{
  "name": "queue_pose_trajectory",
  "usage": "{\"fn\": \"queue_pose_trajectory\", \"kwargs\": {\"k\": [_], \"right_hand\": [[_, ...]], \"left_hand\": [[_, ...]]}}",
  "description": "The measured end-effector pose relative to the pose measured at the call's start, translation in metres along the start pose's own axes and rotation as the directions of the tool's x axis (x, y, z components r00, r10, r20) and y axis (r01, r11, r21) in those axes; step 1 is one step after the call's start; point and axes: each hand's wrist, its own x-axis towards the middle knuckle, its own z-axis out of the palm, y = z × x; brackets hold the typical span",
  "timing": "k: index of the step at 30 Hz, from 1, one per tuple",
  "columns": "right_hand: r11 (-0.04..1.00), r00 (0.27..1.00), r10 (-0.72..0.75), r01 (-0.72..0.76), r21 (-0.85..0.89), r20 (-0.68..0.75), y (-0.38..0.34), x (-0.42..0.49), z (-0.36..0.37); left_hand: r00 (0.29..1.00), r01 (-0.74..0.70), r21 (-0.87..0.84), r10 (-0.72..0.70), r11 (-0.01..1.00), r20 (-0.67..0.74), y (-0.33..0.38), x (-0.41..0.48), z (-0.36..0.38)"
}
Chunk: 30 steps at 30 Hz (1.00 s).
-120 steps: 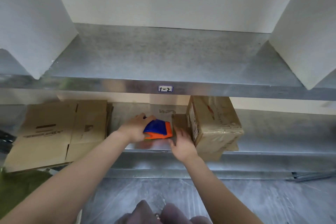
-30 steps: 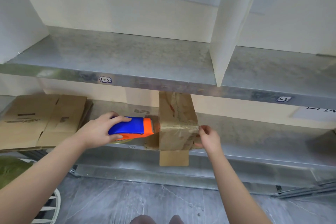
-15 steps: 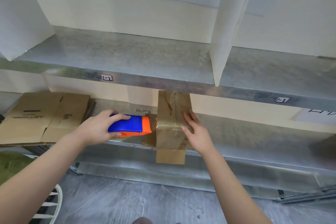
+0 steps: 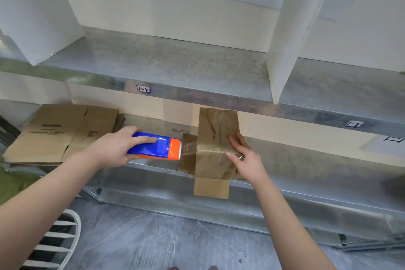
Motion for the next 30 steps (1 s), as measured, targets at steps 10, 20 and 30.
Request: {"fn": "queue_pose_trajectory", "kwargs": {"k": [10, 20, 30], "right_hand": [[1.0, 1.0, -0.009, 0.01, 0.019, -0.016, 0.001, 0.003, 0.002], [0.999, 0.999, -0.009, 0.011, 0.046, -0.034, 0.001, 0.004, 0.005], [0.999, 0.999, 0.006, -0.004, 0.054, -0.033, 0.002, 0.004, 0.005]], "left_hand": [[0.995, -0.009, 0.057, 0.003, 0.998, 0.098, 0.041, 0.045, 0.014], [0.973, 0.131, -0.303, -0.063, 0.944, 0.224, 0.031, 0.046, 0.032], [0.985, 0.149, -0.152, -0.132, 0.977, 0.114, -0.043, 0.033, 0.058]]}}
